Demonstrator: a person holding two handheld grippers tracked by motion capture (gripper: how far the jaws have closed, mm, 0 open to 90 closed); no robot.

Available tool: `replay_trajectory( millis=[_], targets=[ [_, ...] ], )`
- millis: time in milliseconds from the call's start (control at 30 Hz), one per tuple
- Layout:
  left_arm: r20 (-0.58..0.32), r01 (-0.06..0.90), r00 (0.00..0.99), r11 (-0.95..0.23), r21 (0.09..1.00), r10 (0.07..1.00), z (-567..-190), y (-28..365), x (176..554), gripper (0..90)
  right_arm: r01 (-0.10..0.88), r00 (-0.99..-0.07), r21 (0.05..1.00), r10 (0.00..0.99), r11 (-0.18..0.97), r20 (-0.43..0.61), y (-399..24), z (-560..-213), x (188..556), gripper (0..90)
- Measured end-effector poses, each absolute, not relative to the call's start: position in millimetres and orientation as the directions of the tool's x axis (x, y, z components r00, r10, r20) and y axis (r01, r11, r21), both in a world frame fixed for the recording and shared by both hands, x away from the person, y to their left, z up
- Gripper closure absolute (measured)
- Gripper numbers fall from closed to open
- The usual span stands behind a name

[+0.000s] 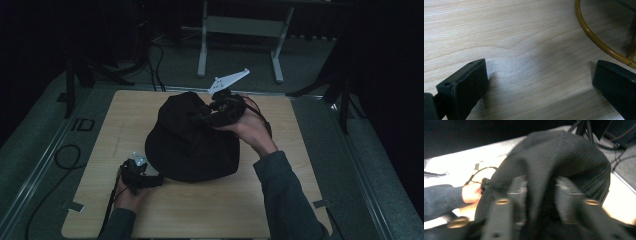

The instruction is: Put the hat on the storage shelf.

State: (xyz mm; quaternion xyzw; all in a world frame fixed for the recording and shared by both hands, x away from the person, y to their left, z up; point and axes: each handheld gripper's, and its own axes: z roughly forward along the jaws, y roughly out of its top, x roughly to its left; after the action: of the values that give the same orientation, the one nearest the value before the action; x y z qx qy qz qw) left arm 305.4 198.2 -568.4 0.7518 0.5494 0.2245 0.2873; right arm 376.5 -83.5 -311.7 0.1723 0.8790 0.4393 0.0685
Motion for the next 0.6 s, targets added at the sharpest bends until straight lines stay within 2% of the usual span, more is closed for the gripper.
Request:
replay_trajectory(
  millis=[167,233,400,600],
  targets=[
    [0.022,0.697,0.296,-0.231,0.678,0.955,-568.4,198.2,305.4,0.3,0.315,-0.902,0.778,0.427,0.544,0.067,-88.8,-313.1,381.2,31.1],
    [0.021,0.697,0.295,-0.231,0.679,0.955,-568.4,198.2,305.4,0.3,0.319,-0.888,0.777,0.457,0.542,0.046,-91.1,-313.3,380.8,20.2],
    [0.021,0.697,0.296,-0.232,0.678,0.955,-568.4,198.2,305.4,0.2,0.341,-0.875,0.78,0.481,0.524,0.06,-98.0,-315.6,378.9,14.8],
    [0.022,0.698,0.296,-0.232,0.678,0.955,-568.3,198.3,305.4,0.3,0.372,-0.864,0.779,0.494,0.505,0.092,-105.7,-321.3,377.0,12.7]
  ],
)
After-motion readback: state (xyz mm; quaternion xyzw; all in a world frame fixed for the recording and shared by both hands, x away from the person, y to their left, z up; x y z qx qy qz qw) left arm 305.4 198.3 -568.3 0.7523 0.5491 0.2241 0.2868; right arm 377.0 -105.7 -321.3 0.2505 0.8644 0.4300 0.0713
